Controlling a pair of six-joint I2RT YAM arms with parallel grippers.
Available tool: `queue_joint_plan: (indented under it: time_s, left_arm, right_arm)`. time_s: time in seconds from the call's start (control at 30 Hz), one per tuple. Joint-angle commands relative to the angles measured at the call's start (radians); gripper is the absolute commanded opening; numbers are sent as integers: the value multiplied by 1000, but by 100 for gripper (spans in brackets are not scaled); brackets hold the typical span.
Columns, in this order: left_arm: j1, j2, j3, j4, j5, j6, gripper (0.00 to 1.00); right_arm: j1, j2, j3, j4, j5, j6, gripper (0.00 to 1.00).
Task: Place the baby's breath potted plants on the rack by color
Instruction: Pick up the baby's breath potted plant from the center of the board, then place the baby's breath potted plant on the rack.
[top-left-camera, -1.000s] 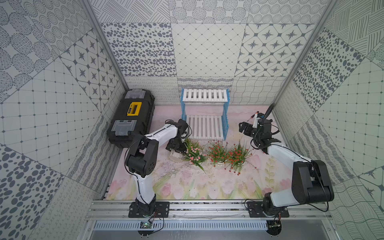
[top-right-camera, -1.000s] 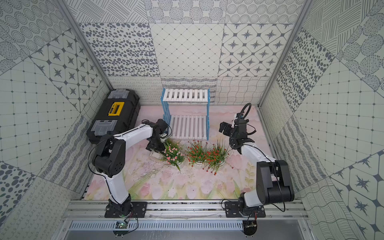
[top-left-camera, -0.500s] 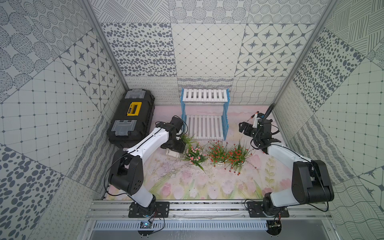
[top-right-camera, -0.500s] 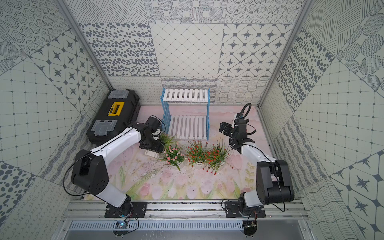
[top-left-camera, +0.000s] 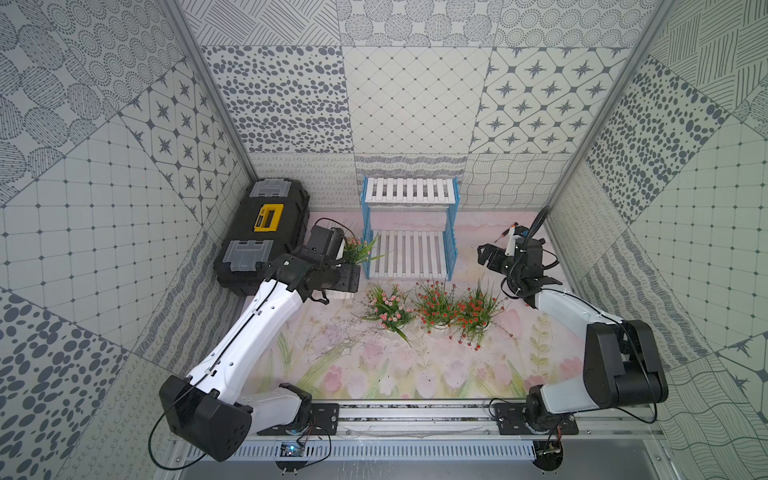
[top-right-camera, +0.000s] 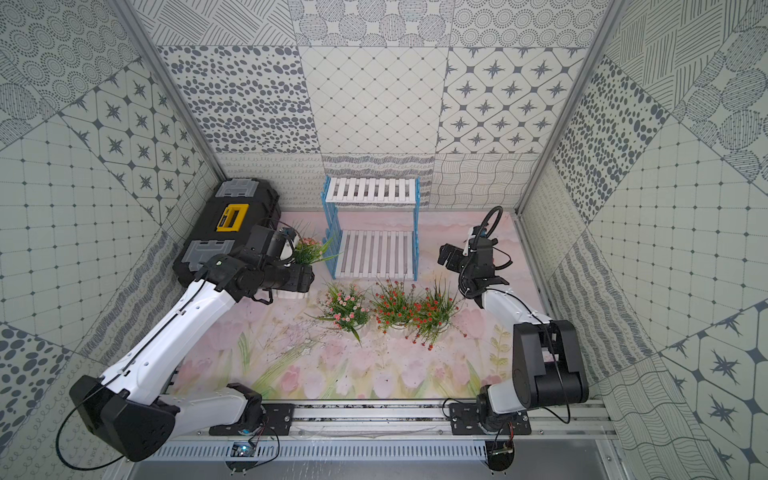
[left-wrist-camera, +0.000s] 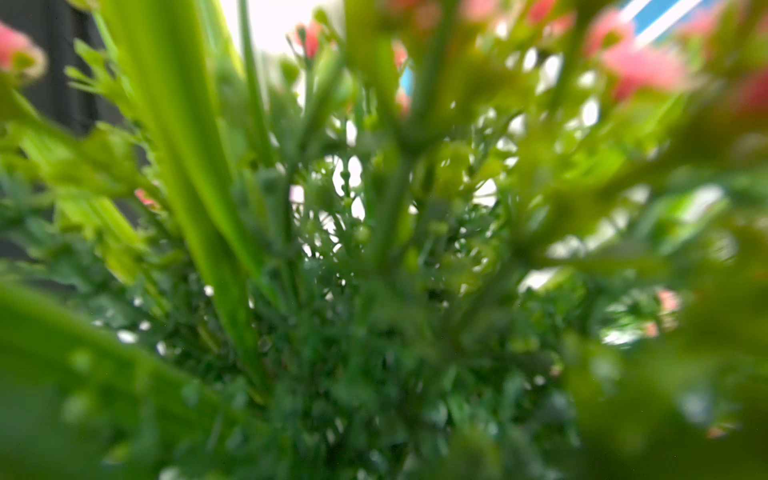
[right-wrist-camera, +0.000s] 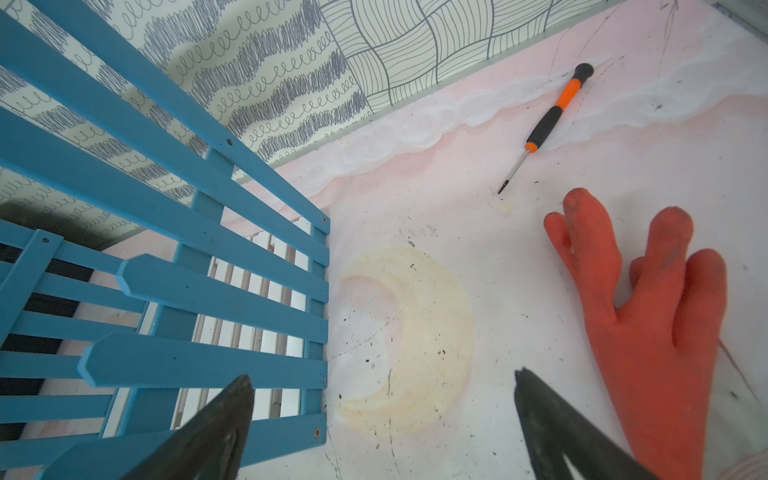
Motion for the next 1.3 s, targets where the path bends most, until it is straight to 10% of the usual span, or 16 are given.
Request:
queue_joint_plan:
  time_s: [0.0,0.6,1.27]
  left_arm:
    - [-5,-12,97,171,-35,-27,39]
    - [-106,368,518,617,-58,135,39]
    - [-101,947,1181,643,-43,259,41]
  right_arm:
    - [5,-9,29,33,-5,11,98]
    - [10,-50,34,24,17,-13,98]
    - [19,-78,49,-19,32,-33,98]
